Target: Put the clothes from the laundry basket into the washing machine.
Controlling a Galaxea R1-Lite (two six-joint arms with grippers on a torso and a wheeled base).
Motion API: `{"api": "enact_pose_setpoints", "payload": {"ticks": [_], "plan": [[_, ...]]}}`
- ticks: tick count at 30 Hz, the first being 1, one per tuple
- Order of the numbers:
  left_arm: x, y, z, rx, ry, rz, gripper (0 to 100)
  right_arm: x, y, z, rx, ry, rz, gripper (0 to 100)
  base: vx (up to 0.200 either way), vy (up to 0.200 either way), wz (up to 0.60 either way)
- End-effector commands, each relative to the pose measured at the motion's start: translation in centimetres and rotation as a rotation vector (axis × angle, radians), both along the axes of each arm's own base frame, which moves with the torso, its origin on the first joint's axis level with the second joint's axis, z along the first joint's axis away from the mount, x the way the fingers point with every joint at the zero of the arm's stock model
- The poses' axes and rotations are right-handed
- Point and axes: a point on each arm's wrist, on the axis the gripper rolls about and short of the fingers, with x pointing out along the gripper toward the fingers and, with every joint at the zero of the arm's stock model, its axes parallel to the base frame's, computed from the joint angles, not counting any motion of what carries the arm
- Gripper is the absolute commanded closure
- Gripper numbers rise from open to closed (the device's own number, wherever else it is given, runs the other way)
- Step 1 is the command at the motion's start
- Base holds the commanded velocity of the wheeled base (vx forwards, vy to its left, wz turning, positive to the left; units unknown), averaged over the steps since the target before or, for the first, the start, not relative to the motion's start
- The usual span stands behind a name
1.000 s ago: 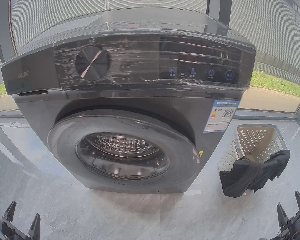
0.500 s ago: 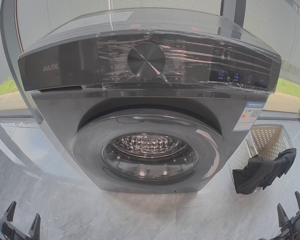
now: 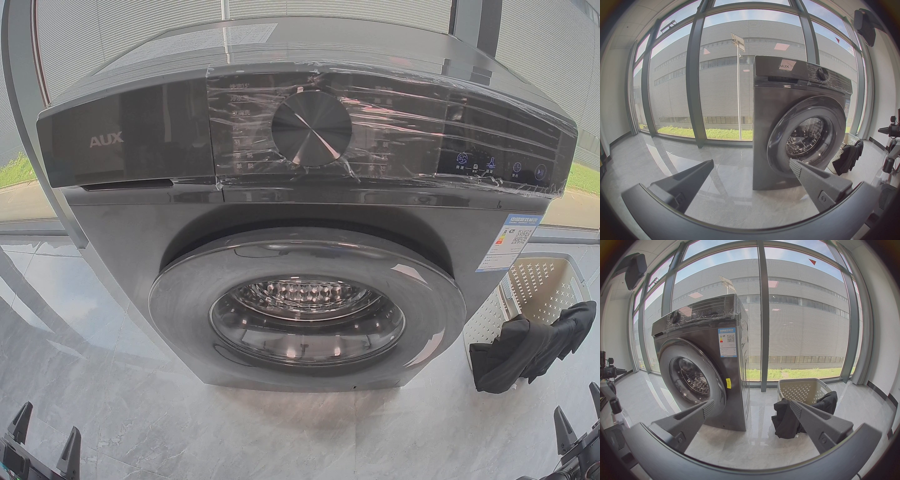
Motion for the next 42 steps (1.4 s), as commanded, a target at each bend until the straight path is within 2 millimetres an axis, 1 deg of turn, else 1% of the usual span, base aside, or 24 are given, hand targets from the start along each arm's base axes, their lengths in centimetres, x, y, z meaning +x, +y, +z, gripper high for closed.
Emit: {"api": "enact_pose_setpoints", "payload": {"ticks": [1,14,17,34,36,37,38,40,42], "plan": [[0.0,0.0,-0.5,0.000,-0.002,0.001,0,0.0,0.0,-0.5,0.000,0.001,0.001,0,0.000,0.000,0.00],[0.0,0.0,-0.5,-0.008,-0.002,0.005,0,0.0,0.0,-0.5,0.000,0.001,-0.002,0,0.000,0.000,0.00],[0.0,0.0,-0.5,-0.005,-0.002,0.004,0,0.0,0.0,-0.5,0.001,0.001,0.001,0,0.200,0.000,0.00],[0.0,0.0,-0.5,0.000,-0.002,0.004,0,0.0,0.0,-0.5,0.001,-0.004,0.009,0,0.000,0.000,0.00],[0.0,0.0,-0.5,0.000,-0.002,0.002,0,-1.5,0.0,4.0,0.025,-0.213,0.030,0,0.000,0.000,0.00],[0.0,0.0,-0.5,0.000,-0.002,0.002,0,-2.2,0.0,5.6,0.039,-0.264,0.044,0,0.000,0.000,0.00],[0.0,0.0,-0.5,0.000,-0.002,0.002,0,-2.4,0.0,6.9,0.056,-0.269,0.075,0,0.000,0.000,0.00],[0.0,0.0,-0.5,0.000,-0.002,0.004,0,-1.9,0.0,7.4,0.084,-0.185,0.197,0,0.000,0.000,0.00],[0.0,0.0,-0.5,0.000,-0.002,0.004,0,-1.1,0.2,6.6,0.087,-0.072,0.305,0,0.000,0.000,0.00]]}}
